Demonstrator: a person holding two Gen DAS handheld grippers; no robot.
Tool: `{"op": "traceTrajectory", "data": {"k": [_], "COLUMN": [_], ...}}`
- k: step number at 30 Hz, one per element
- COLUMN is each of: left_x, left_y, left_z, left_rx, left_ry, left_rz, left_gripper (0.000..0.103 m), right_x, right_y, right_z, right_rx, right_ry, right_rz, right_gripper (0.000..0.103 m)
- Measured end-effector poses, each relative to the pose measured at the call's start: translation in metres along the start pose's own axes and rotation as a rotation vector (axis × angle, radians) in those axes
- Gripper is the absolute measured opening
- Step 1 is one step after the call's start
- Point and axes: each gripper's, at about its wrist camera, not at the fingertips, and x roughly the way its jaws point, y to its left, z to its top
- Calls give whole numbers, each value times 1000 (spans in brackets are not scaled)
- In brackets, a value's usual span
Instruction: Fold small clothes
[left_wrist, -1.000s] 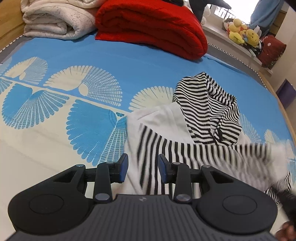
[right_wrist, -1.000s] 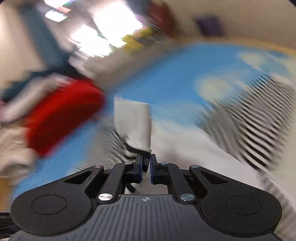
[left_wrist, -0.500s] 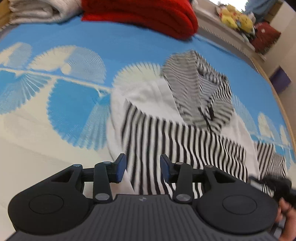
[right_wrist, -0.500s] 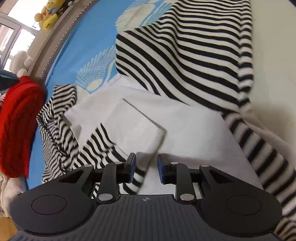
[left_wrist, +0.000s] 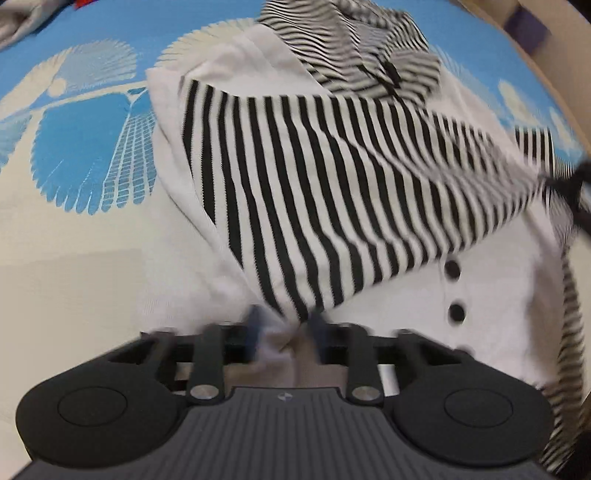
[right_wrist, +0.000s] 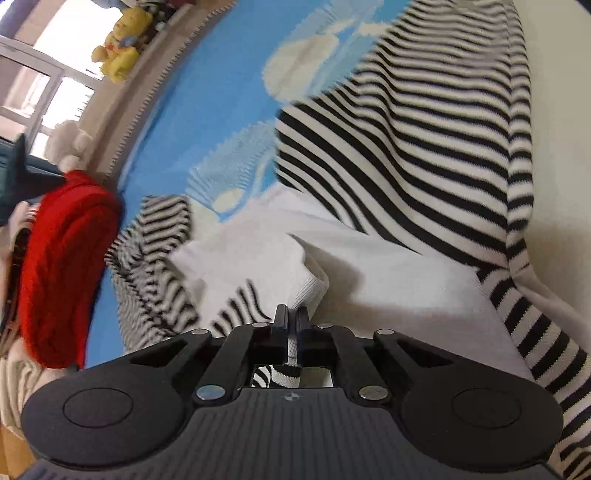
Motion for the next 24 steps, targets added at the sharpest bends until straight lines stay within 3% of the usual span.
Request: {"op": "traceTrajectory", "data": {"k": [6, 10, 13, 15, 17, 18, 19, 20, 22, 23, 24], "left_x": [-26, -38, -50, -60, -60, -55, -47, -37, -14, -7, -6], "left_y": [11, 17, 25, 33, 35, 33, 30, 26, 23, 23, 24], "left_z": [-6, -10, -6, 1, 7, 8, 9, 10, 7, 6, 8], "left_rx": [122, 224, 165, 69, -5, -22, -28, -23, -15, -22, -34], "left_ry": [-41, -16, -63, -137, -171, -164, -143, -107, -10, 17, 16], "left_rz": [7, -13, -90, -136, -176, -165, -125, -73, 9, 26, 33], "left_gripper": [7, 9, 13, 14, 14, 16, 19, 21, 26, 26, 26], "right_x": [-12, 4, 0, -9, -16, -15, -10, 1, 24, 31, 29], "right_y": [7, 4, -1, 10, 22, 27, 31, 31, 20, 12, 7], "right_z": [-3, -8, -8, -8, -10, -12, -14, -17, -23, -24, -22], "right_rx": [-47, -178, -210, -282, -382, -429, -473, -514, -553, -536, -503], "right_ry": [19, 82, 35, -22, -64, -56, -15, 58, 201, 237, 229], "right_rz": [-44, -250, -315, -265, -193, -161, -142, -145, -219, -269, -263], "right_gripper": [3, 6, 9, 9, 21, 27, 38, 49, 51, 51, 51]}}
